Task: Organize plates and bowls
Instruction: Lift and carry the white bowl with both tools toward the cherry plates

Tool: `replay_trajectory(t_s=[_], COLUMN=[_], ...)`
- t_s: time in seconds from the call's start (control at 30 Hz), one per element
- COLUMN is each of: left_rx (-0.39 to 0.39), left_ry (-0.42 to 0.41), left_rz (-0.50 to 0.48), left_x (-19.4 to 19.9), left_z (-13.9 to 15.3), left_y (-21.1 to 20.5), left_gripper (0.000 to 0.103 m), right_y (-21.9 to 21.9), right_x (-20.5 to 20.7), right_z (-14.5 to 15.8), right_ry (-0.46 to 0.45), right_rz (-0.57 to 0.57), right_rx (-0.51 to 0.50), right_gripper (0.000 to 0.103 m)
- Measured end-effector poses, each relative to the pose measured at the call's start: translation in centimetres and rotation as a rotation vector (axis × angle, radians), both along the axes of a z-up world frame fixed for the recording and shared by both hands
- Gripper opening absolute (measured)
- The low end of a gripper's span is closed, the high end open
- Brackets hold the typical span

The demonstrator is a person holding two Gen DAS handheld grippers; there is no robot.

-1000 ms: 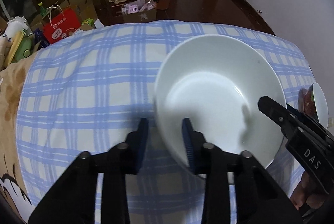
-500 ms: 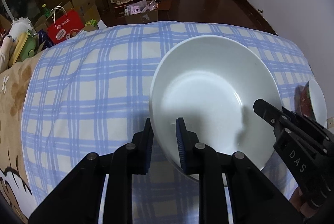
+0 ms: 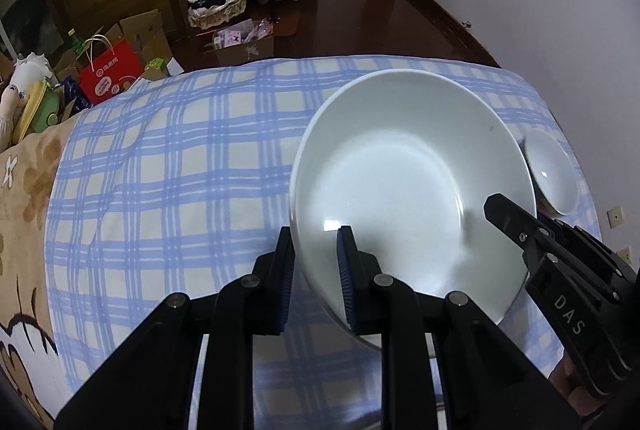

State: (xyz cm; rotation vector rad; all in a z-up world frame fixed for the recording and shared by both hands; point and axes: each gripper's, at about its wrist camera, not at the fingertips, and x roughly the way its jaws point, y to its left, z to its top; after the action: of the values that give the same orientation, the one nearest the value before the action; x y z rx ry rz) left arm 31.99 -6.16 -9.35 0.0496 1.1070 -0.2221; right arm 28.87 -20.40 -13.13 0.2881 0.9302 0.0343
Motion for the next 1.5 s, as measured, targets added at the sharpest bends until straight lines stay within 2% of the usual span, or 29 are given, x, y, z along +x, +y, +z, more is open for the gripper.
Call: replay_trajectory(t_s=[0.33,0.93,1.5], left_rx=[-0.035,-0.038,-0.042], left_ry=[-0.004,0.015,0.044], left_rz=[-0.019,-0.110,-0.201], left_x=[-3.8,-11.8,-19.2], left_z=[1.3,1.1,0.5], left_y=[-2.2,-7.7,-11.3], left_gripper=[0.021,0.021,0.021], right_y=[-2.1,-7.1,-10.5], right_x=[-4.3,-13.0,-21.5], right_z=[2.5,3.4,1.9], right_ry=[-0.035,-0.025,0.016], right_rz=[-0.012,-0.048,-0.115], right_rx=[-0.037,-0.079,-0.065], right_gripper=[0.017,0.017,0.017])
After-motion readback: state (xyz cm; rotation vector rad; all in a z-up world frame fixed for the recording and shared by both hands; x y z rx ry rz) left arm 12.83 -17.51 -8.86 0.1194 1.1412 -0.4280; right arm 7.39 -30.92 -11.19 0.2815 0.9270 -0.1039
